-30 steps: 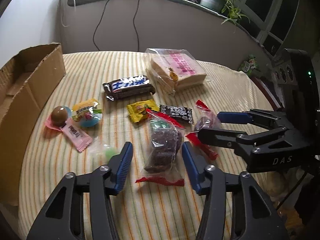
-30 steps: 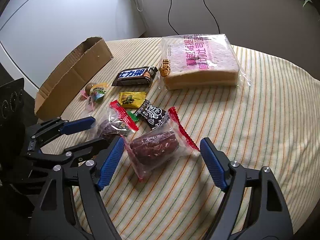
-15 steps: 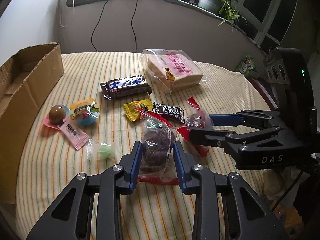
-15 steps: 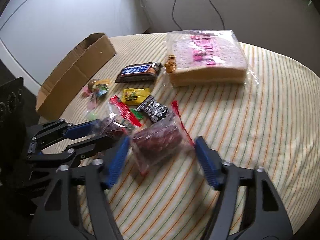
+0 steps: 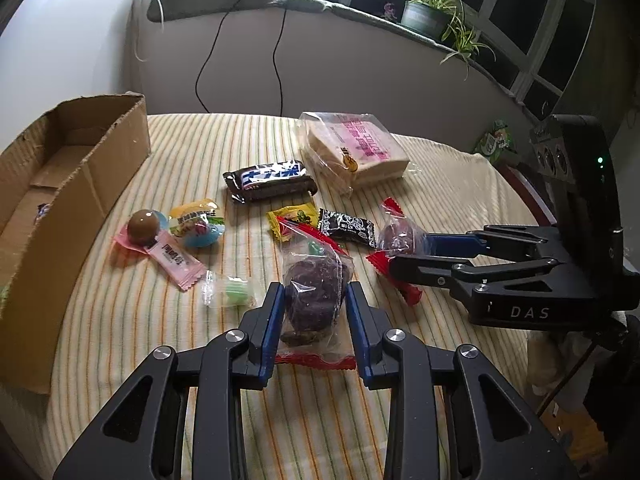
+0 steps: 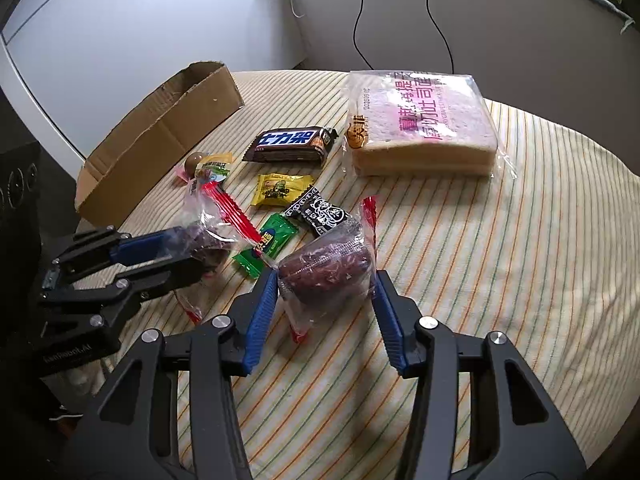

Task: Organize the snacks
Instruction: 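Grasp a bagged meat snack with the left tool while the right tool grasps another, then carry both bagged snacks into the box and open both tools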

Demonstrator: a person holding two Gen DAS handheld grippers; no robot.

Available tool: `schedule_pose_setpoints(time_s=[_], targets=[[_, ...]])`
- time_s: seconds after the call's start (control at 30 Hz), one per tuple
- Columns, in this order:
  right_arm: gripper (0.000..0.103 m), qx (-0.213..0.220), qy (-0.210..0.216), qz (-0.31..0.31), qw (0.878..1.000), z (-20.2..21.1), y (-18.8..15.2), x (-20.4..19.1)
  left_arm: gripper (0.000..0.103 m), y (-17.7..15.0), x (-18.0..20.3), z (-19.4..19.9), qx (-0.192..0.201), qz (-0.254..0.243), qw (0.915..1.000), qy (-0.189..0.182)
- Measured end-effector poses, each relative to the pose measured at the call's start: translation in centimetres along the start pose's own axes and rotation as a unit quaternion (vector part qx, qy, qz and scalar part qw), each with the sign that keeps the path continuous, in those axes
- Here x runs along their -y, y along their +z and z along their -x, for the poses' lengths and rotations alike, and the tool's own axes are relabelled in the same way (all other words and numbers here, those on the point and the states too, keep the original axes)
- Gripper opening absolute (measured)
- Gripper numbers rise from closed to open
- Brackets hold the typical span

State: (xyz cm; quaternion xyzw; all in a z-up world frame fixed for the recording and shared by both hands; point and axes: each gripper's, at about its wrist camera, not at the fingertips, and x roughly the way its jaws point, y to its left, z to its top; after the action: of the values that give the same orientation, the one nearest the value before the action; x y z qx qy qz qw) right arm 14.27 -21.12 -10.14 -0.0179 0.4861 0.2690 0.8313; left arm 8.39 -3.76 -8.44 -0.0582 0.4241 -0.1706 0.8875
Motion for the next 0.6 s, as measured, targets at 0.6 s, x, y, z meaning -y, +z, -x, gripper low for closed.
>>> schedule_pose_setpoints(time_s=[0.6], targets=[[0.05, 0.048, -0.005, 0.037, 0.998, 3.0, 3.1, -3.1, 0.03, 1.2, -3.4, 4.7, 0.055, 0.026, 0.9977, 0.032]])
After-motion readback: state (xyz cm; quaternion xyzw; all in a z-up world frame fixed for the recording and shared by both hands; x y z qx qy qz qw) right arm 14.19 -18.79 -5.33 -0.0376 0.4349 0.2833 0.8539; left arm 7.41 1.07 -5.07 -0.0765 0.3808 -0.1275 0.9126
